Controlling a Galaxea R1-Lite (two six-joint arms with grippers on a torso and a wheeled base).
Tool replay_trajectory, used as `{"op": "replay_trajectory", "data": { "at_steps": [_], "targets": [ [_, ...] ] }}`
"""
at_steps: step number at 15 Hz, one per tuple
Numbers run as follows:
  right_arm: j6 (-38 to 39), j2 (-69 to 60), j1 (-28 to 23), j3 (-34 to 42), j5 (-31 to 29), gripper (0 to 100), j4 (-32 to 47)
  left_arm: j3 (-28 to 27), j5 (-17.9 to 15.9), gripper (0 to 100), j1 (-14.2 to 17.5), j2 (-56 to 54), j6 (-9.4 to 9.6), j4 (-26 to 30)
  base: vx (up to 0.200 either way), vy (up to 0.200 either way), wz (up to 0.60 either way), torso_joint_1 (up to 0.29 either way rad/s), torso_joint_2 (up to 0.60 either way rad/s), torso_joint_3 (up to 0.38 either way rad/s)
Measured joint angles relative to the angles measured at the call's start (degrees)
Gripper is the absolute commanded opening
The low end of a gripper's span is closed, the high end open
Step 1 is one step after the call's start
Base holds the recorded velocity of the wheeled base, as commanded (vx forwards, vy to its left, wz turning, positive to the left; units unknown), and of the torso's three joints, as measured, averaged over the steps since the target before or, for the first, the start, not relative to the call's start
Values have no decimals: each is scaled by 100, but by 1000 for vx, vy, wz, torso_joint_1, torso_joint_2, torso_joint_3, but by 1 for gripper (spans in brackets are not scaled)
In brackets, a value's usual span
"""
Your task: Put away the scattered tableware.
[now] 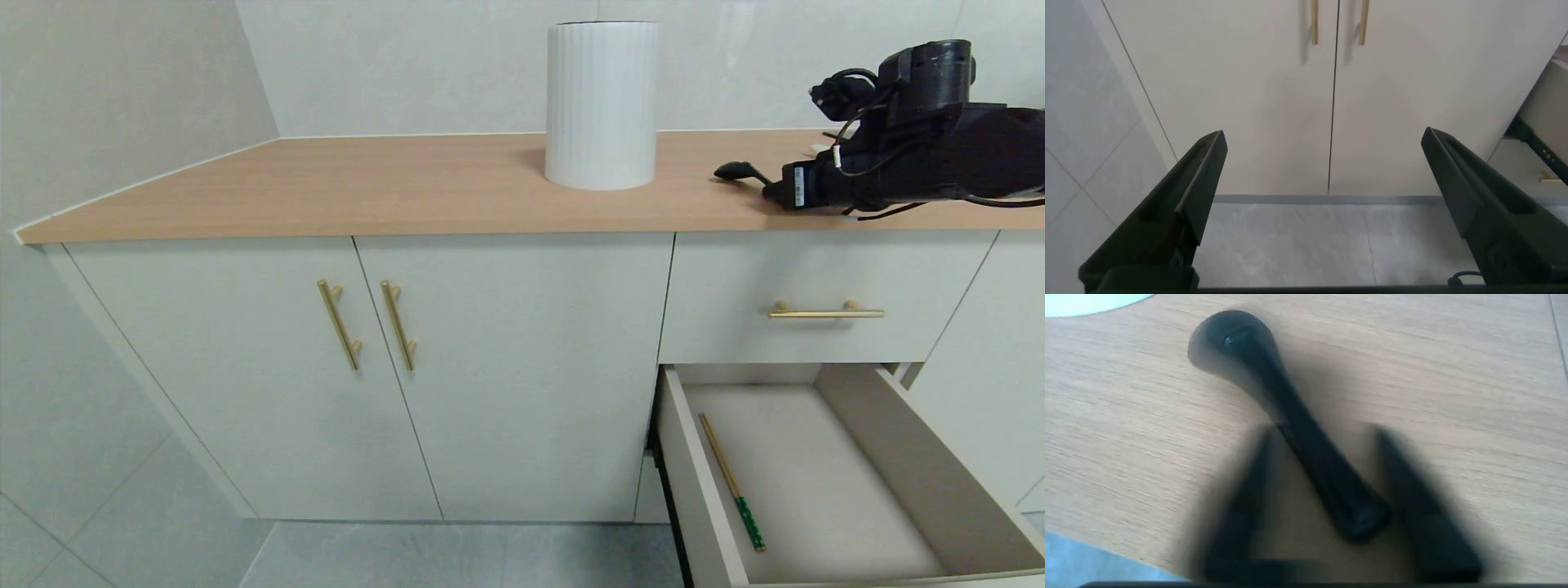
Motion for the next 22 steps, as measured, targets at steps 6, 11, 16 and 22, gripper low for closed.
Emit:
{"op": "replay_trajectory", "data": {
  "at_steps": [6, 11, 16, 22],
  "targets": [
    [20, -66, 6, 7, -112, 0, 33, 0, 0, 100, 0, 0, 2, 0, 0, 0, 0, 0, 0, 0],
    [68, -496, 11, 5, -318, 0, 118, -2, 0, 100, 0, 0, 0, 0, 0, 0, 0, 0, 0, 0],
    [307, -1780, 30, 112, -307, 0, 1870, -2, 0, 100, 0, 0, 2, 0, 0, 0, 0, 0, 0, 0],
    [547, -4162, 83, 2497, -244, 0, 2444, 0, 0, 100, 0, 0, 2, 0, 0, 0, 0, 0, 0, 0]
  ]
}}
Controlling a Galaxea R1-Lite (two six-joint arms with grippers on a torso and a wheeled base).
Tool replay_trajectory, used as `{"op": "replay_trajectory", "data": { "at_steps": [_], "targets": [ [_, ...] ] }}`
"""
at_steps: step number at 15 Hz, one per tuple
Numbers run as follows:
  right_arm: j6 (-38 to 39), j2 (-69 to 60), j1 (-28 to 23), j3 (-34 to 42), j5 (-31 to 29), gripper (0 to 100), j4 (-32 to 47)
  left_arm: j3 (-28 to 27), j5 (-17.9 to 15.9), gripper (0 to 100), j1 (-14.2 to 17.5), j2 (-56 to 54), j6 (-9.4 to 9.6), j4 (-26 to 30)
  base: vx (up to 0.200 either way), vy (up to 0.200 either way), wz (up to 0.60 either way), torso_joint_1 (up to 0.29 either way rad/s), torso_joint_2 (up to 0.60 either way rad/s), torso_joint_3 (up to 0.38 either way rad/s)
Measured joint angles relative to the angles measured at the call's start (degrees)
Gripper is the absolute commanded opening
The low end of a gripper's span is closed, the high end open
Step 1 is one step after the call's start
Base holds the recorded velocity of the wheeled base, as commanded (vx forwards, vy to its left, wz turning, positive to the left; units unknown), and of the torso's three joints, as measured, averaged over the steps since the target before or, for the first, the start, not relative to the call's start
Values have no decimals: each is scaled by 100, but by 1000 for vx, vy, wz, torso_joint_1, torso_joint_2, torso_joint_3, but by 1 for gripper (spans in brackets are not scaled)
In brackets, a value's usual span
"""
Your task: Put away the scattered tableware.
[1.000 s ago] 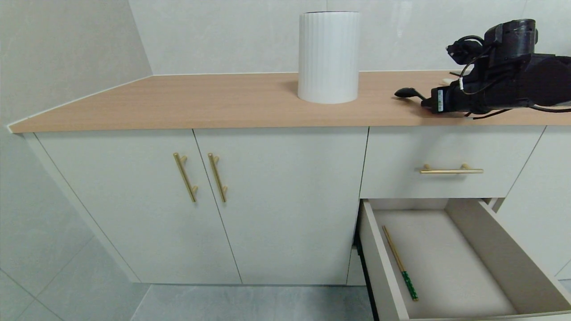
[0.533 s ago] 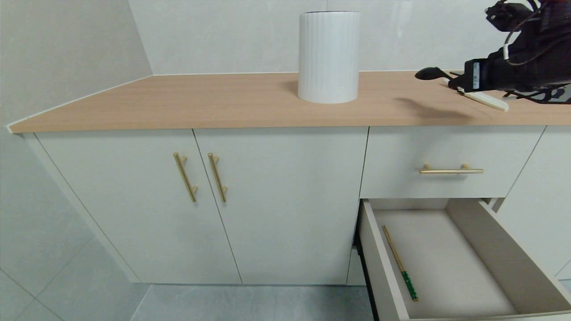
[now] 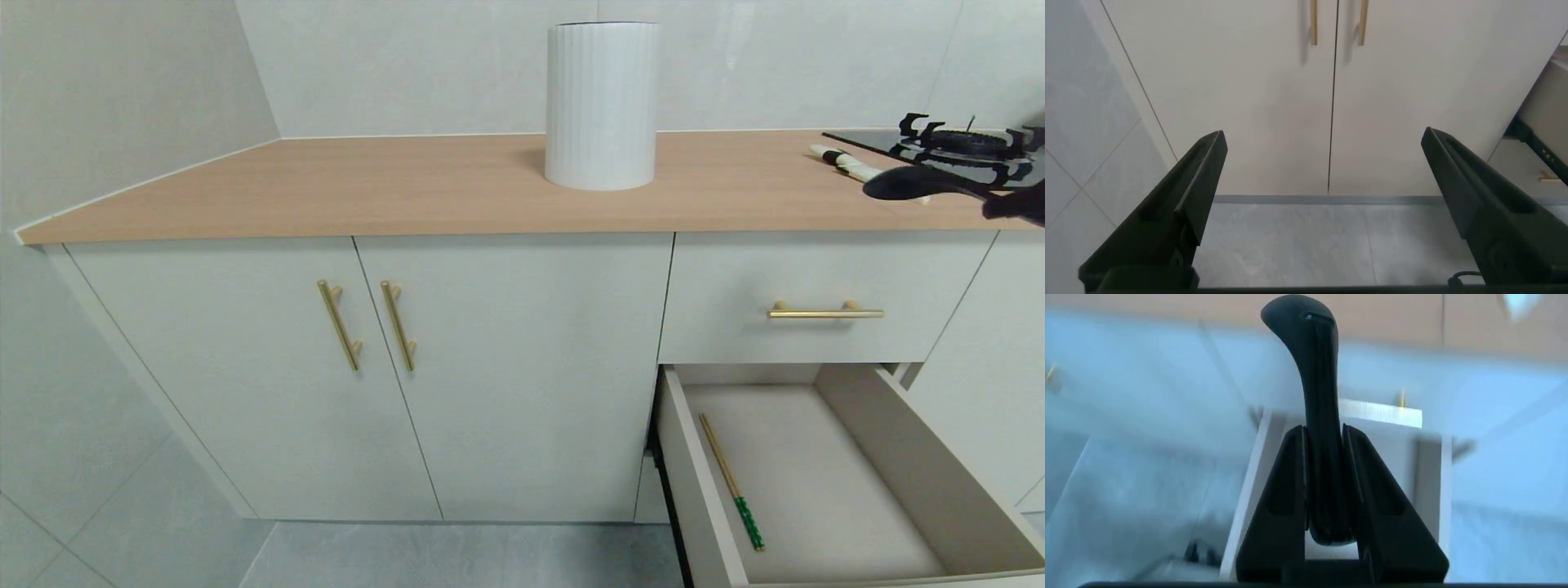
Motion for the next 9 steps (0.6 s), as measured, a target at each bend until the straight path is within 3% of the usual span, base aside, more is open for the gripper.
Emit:
{"op": "replay_trajectory", "data": {
  "at_steps": [5, 9],
  "targets": [
    [2, -1332, 4, 1866, 18, 0, 30, 0, 0, 100, 0, 0, 0, 0, 0, 0, 0, 0, 0, 0],
    [-4, -1078, 6, 2837, 22, 0, -471, 0, 0, 100, 0, 0, 0, 0, 0, 0, 0, 0, 0, 0]
  ]
}}
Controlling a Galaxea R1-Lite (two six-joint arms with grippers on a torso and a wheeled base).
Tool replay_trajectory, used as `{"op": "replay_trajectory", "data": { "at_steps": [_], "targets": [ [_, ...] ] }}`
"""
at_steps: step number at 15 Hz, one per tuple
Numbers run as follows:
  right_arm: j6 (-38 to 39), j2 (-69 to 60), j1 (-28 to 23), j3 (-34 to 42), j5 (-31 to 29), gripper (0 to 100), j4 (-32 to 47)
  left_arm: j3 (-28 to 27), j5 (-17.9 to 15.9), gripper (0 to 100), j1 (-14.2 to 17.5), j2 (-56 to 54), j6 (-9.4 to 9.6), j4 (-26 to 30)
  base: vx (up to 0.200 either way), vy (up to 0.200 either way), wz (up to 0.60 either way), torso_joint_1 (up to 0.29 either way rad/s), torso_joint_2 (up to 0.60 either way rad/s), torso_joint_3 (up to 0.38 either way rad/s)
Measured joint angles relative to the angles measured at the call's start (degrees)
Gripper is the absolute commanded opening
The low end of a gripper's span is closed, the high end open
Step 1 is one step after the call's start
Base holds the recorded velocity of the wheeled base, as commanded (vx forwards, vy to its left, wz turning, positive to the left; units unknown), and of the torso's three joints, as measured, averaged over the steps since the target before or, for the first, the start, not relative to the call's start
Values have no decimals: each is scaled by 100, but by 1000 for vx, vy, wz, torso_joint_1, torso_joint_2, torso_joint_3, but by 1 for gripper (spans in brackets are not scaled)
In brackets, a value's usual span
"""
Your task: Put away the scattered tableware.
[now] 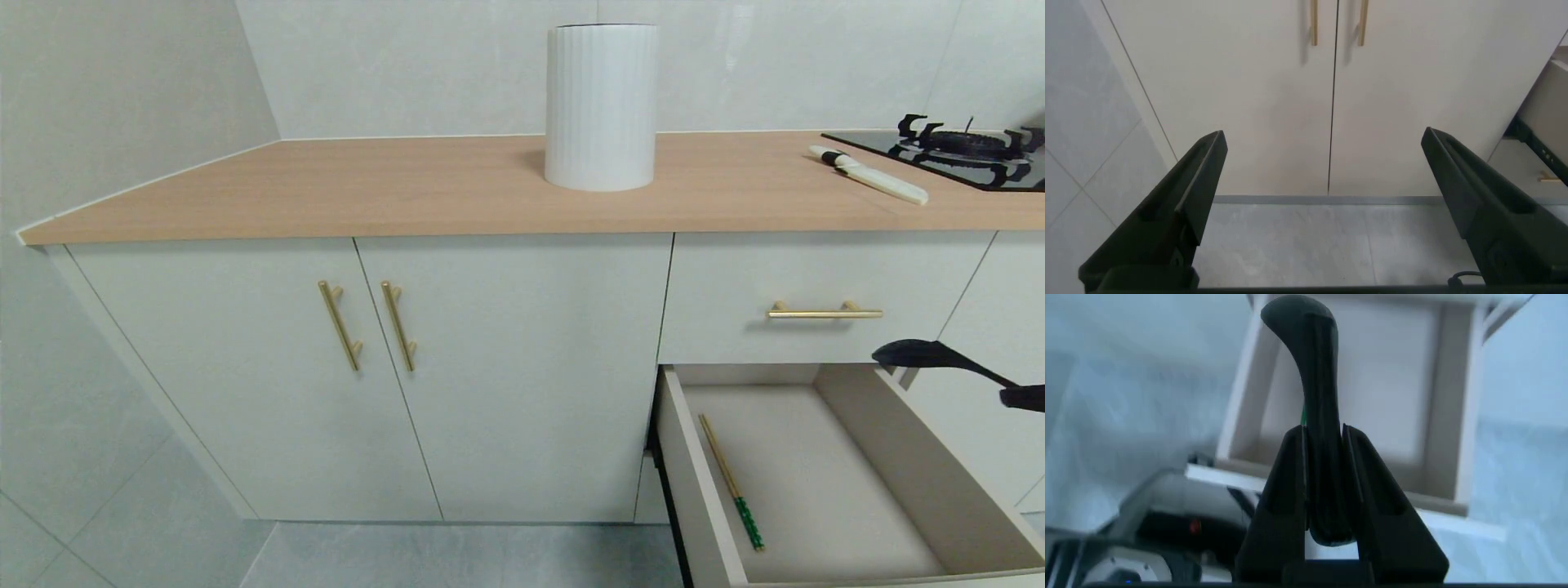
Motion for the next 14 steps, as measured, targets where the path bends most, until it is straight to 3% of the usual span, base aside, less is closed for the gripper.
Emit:
{"op": "replay_trajectory", "data": {
  "at_steps": [5, 7, 14],
  "targets": [
    [41, 1209, -6, 652, -30, 0, -1218, 0, 0, 100, 0, 0, -4, 2, 0, 0, 0, 0, 0, 0],
    [93, 1950, -50, 903, -66, 0, -2044, 0, 0, 100, 0, 0, -2, 2, 0, 0, 0, 0, 0, 0],
    [260, 3946, -138, 1723, -829, 0, -4250, 0, 0, 100, 0, 0, 0, 0, 0, 0, 0, 0, 0, 0]
  ]
}}
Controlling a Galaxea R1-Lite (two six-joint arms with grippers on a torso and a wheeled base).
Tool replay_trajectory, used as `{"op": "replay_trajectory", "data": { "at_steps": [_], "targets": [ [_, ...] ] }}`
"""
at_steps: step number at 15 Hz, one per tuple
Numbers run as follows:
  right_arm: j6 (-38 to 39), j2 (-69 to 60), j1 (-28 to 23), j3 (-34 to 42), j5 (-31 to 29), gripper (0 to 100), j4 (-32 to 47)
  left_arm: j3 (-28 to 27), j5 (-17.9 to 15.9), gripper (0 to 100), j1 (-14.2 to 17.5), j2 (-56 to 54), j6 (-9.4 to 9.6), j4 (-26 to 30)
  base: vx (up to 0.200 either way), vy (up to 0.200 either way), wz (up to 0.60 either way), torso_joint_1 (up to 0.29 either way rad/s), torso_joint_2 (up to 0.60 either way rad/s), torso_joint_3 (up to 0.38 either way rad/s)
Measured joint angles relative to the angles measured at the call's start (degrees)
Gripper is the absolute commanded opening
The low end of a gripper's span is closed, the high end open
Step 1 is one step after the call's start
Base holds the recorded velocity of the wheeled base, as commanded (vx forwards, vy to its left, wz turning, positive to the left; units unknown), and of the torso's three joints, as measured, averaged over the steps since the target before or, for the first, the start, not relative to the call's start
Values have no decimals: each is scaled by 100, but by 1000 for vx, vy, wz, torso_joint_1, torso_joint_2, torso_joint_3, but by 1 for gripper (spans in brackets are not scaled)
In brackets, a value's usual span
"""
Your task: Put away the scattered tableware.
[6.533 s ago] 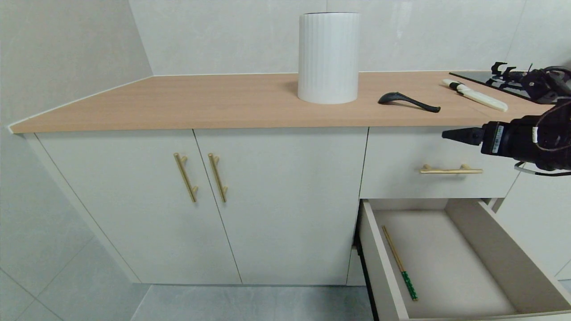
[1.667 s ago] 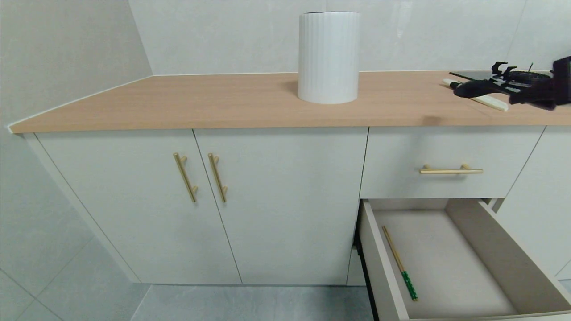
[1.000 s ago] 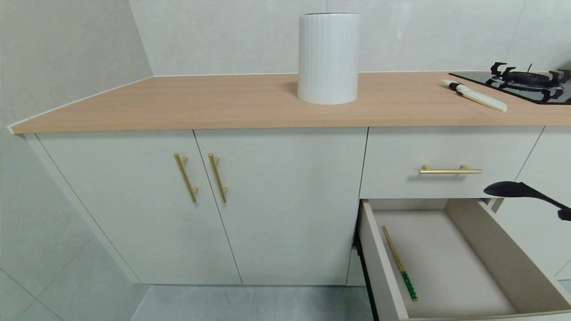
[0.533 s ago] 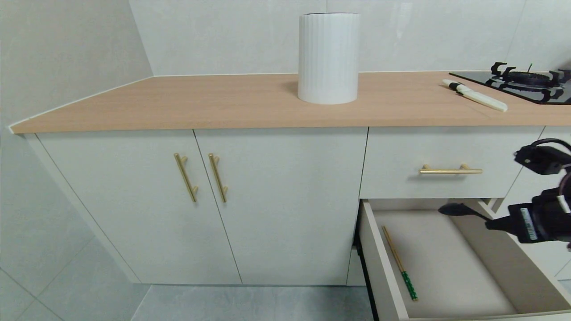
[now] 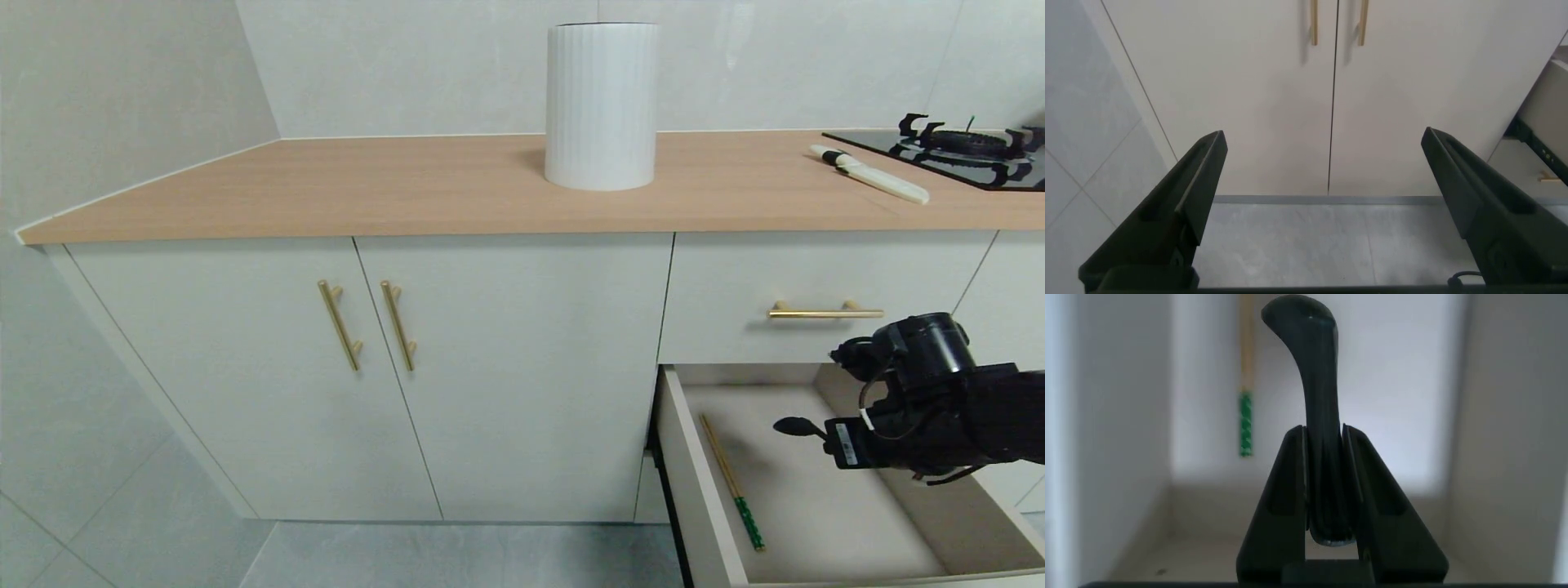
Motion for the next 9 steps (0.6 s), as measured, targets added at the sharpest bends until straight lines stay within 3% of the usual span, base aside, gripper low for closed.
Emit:
{"op": "replay_trajectory", "data": {
  "at_steps": [9],
  "targets": [
    [171, 1886, -265, 174, -21, 0, -1725, 0, 0, 100, 0, 0, -2, 0, 0, 0, 0, 0, 0, 0]
  ]
}}
